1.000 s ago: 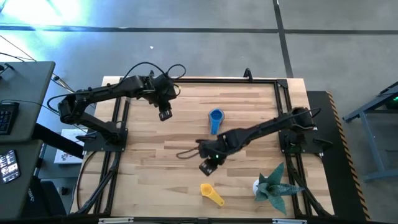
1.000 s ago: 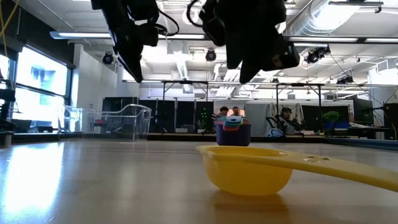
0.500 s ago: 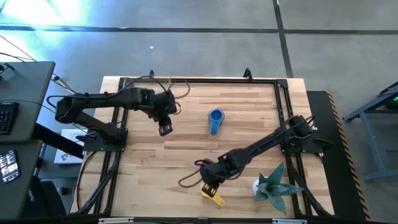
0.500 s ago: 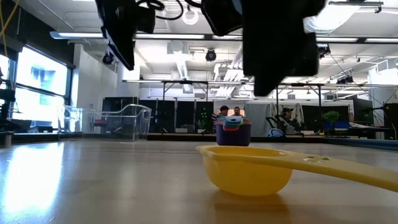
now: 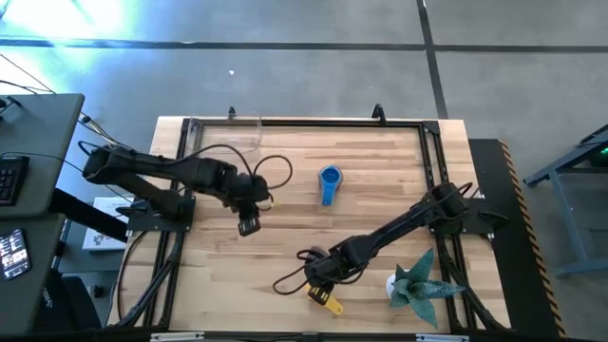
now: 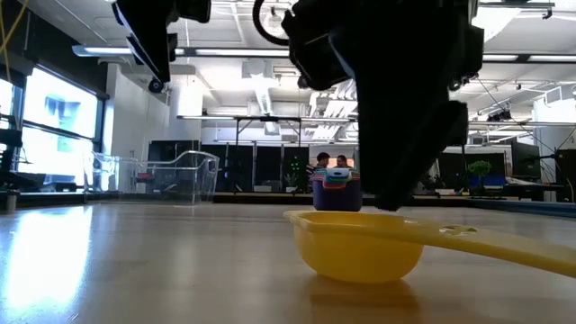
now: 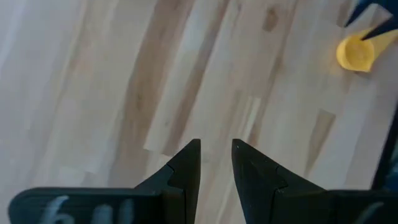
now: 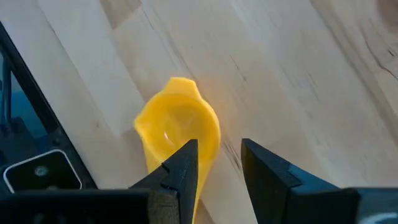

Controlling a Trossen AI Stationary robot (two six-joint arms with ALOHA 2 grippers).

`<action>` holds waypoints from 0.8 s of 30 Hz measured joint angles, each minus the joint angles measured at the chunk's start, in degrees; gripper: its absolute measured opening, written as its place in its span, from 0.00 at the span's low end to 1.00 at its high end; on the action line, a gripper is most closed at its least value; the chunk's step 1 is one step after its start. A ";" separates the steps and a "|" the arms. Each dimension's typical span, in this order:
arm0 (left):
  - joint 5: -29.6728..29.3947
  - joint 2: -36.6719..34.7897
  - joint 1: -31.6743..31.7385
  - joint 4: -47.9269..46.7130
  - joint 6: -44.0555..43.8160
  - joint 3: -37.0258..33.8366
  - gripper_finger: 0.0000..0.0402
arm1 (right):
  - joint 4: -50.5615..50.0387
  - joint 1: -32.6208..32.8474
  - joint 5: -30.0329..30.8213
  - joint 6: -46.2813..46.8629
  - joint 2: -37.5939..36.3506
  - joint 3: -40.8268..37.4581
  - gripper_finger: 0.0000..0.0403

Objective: Nest measuring cups in basket
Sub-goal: Stack the yellow measuring cup on top of the blue measuring cup on the table

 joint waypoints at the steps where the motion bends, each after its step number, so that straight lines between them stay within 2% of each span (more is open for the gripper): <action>1: -0.01 0.00 -0.86 0.10 -0.85 0.00 0.20 | 0.51 0.00 -0.02 -0.08 0.25 0.00 0.28; 15: -0.83 0.00 -8.24 1.07 -8.55 0.00 0.20 | 2.05 -0.01 0.63 -0.57 3.29 0.00 0.27; 18: -2.45 0.00 -9.19 1.09 -8.61 0.00 0.20 | 2.20 -0.21 0.93 -0.52 3.27 0.00 0.19; 22: -3.41 0.00 -9.58 1.09 -8.55 0.00 0.20 | 2.17 -0.76 -0.22 0.64 3.27 0.00 0.03; 24: -3.61 0.01 -9.58 1.09 -8.48 0.00 0.20 | 2.15 -0.95 -0.22 1.76 3.27 0.00 0.02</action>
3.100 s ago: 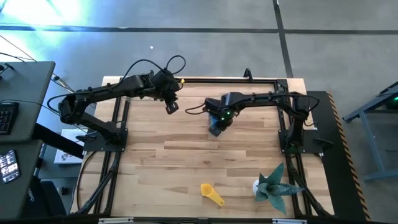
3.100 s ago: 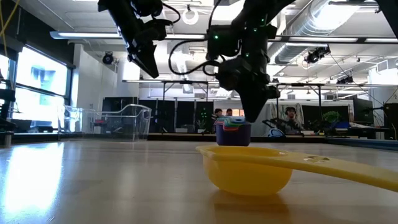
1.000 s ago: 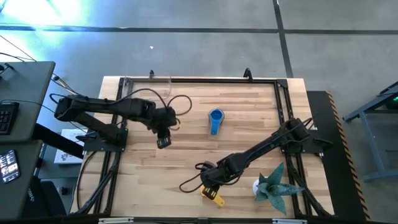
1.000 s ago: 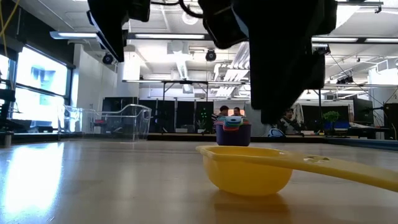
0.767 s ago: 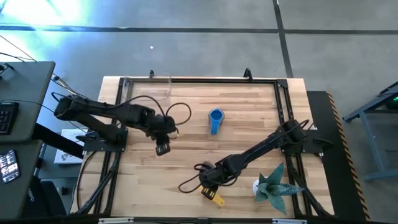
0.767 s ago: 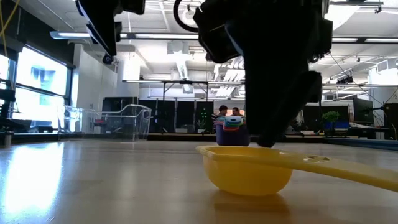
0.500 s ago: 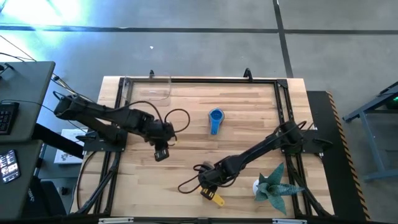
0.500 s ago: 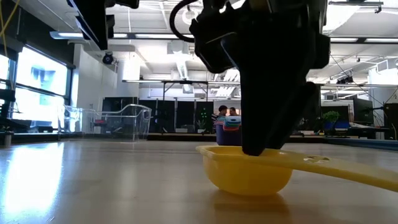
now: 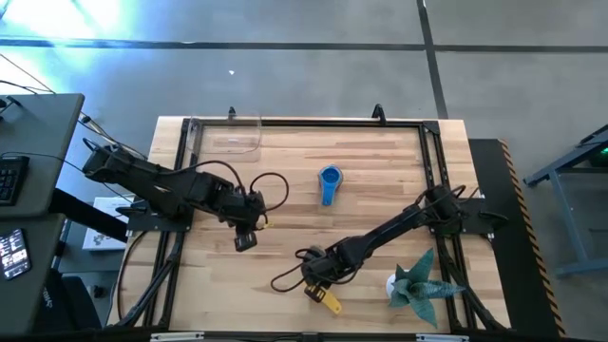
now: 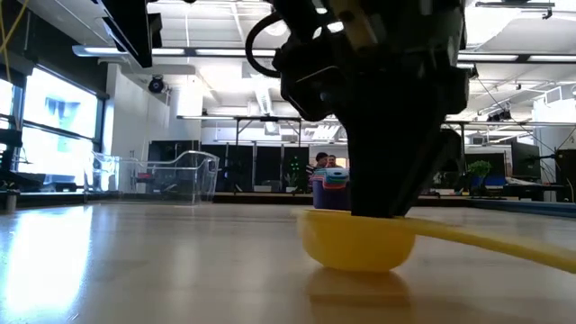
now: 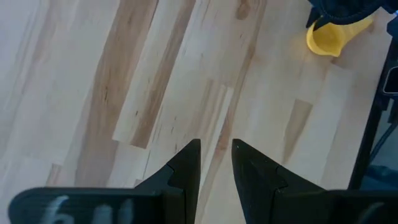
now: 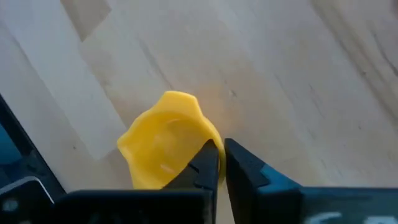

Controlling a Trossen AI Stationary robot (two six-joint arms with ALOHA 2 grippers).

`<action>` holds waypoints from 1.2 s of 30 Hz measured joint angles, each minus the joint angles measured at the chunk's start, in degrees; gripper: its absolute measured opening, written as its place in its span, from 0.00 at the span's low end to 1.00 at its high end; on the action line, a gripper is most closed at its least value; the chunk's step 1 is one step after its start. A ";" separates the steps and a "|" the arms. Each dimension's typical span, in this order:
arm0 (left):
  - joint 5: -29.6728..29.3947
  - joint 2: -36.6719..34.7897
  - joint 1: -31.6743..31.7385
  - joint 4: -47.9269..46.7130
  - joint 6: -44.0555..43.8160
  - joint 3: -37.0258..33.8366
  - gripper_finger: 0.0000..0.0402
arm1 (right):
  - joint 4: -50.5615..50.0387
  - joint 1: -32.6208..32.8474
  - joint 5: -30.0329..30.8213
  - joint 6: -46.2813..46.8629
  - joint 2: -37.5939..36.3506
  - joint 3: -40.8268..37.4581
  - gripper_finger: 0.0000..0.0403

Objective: Nest measuring cups in basket
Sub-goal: Stack the yellow measuring cup on top of the blue measuring cup on the table

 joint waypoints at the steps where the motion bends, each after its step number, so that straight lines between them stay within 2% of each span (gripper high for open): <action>1: -0.28 0.01 0.00 0.00 0.35 0.00 0.20 | 0.01 -0.23 -0.01 1.06 -0.01 0.00 0.03; 9: -7.45 0.04 0.07 0.01 6.46 0.00 0.20 | 0.04 -1.61 -1.29 9.13 -0.68 0.00 0.01; 14: -12.69 0.04 0.89 0.02 12.00 0.00 0.20 | 0.22 -3.05 0.65 13.37 -2.74 0.00 0.01; 21: -13.25 0.04 5.26 -0.02 19.49 0.00 0.20 | -0.18 -6.86 2.81 14.19 -6.86 0.00 0.00; 28: -13.27 0.04 12.83 -0.04 26.90 0.00 0.20 | -1.06 -12.06 5.49 13.76 -10.10 0.00 0.00; 36: -13.27 0.04 21.40 0.09 37.27 0.00 0.20 | -9.63 -17.81 8.40 13.75 -14.00 0.02 0.00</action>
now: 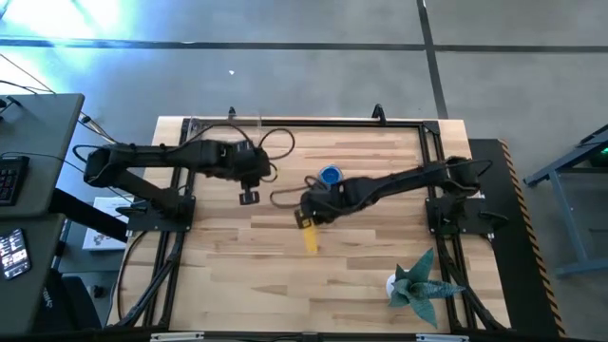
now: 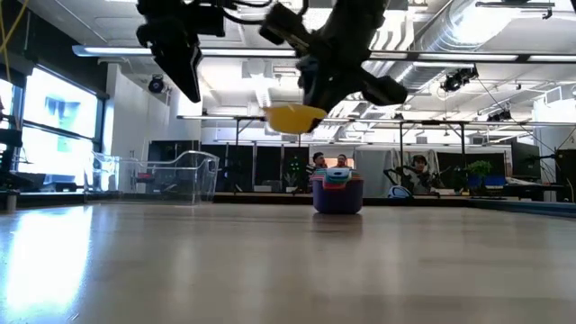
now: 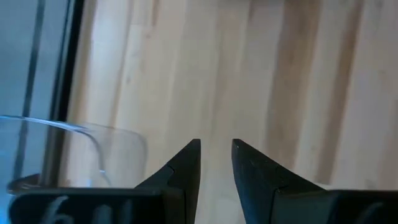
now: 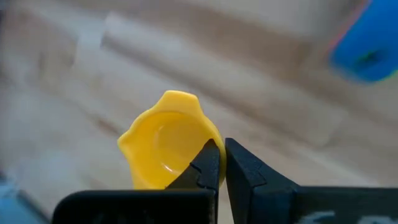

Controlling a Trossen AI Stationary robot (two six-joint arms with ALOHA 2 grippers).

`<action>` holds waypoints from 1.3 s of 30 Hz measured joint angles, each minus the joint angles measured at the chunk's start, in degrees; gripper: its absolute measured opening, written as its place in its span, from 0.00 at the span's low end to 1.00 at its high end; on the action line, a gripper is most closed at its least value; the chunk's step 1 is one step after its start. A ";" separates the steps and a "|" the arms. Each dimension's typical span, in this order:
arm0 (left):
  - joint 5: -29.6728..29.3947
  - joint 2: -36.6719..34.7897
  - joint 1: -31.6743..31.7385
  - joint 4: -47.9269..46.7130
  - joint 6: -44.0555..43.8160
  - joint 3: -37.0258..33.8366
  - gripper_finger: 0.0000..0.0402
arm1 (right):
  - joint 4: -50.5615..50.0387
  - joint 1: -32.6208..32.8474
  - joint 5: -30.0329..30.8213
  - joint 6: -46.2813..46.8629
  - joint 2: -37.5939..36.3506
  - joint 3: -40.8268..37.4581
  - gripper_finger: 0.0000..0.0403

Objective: Nest measuring cups in basket
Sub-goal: Stack the yellow measuring cup on top of the blue measuring cup on the table

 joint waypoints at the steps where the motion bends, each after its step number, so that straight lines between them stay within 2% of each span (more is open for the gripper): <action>1: 0.00 0.00 0.96 0.25 0.84 0.00 0.20 | -1.51 -0.75 0.61 0.01 -0.60 0.00 0.00; 9: 0.47 0.00 7.65 1.20 6.10 0.00 0.20 | -13.19 -6.71 6.29 -1.43 -6.10 0.00 0.00; 15: 0.52 0.00 10.94 1.95 8.34 0.00 0.20 | -17.11 -11.48 9.38 -1.69 -8.38 0.00 0.00; 24: 0.55 0.00 14.58 4.26 9.44 0.02 0.20 | -17.19 -18.27 9.07 -2.60 -8.43 -0.02 0.00; 31: 0.84 0.00 16.57 4.35 11.26 0.02 0.20 | -17.53 -20.05 6.12 -2.33 -8.41 -0.02 0.00; 39: 8.86 0.00 19.03 5.80 11.18 0.02 0.20 | -16.76 -20.05 2.52 -1.07 -5.74 -0.07 0.00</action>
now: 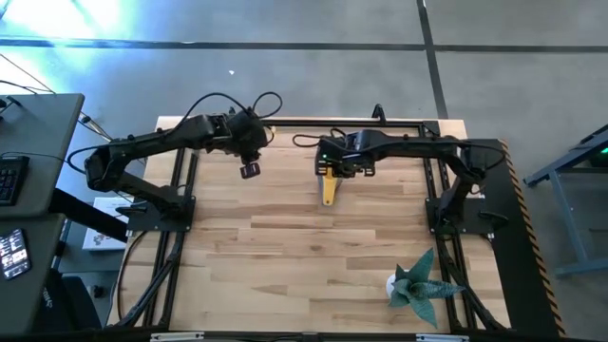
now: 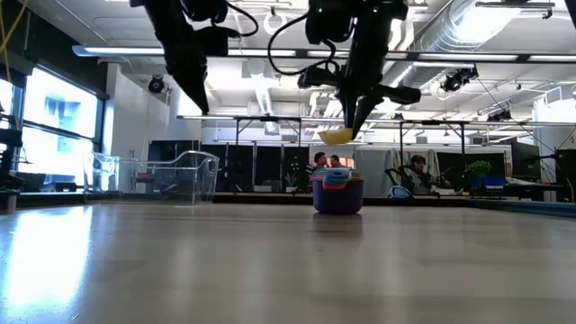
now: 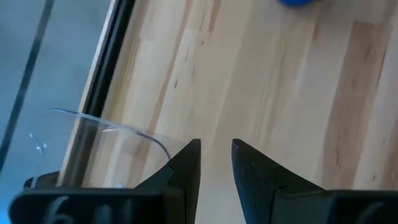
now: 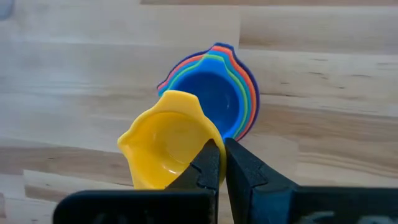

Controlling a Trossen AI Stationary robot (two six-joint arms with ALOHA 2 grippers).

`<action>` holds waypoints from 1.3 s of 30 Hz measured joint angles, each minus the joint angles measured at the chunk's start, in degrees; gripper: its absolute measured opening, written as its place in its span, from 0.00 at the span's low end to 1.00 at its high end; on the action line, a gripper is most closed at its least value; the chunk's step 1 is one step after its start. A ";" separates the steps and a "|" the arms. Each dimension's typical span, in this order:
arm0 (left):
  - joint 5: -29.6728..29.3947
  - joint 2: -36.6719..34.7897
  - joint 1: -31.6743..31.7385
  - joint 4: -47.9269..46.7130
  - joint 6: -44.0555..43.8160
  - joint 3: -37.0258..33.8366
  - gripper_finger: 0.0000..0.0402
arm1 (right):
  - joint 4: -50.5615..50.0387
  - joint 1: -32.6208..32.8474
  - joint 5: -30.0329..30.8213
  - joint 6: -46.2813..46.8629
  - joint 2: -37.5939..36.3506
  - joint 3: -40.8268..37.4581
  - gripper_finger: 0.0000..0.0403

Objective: Nest measuring cups in basket
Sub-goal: Stack the yellow measuring cup on top of the blue measuring cup on the table

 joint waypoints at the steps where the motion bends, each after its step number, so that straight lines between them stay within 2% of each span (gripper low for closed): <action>1: 0.56 0.00 0.06 0.10 -0.11 0.00 0.20 | 0.14 -0.09 -0.30 0.00 0.35 0.00 0.00; 21: 0.98 0.00 0.33 -0.14 -0.44 0.00 0.20 | 0.39 -1.97 -0.56 -0.87 5.57 -0.02 0.01; 39: 1.13 0.00 0.33 -0.13 -0.42 0.00 0.20 | -0.66 -2.23 0.43 -0.45 5.57 -0.02 0.17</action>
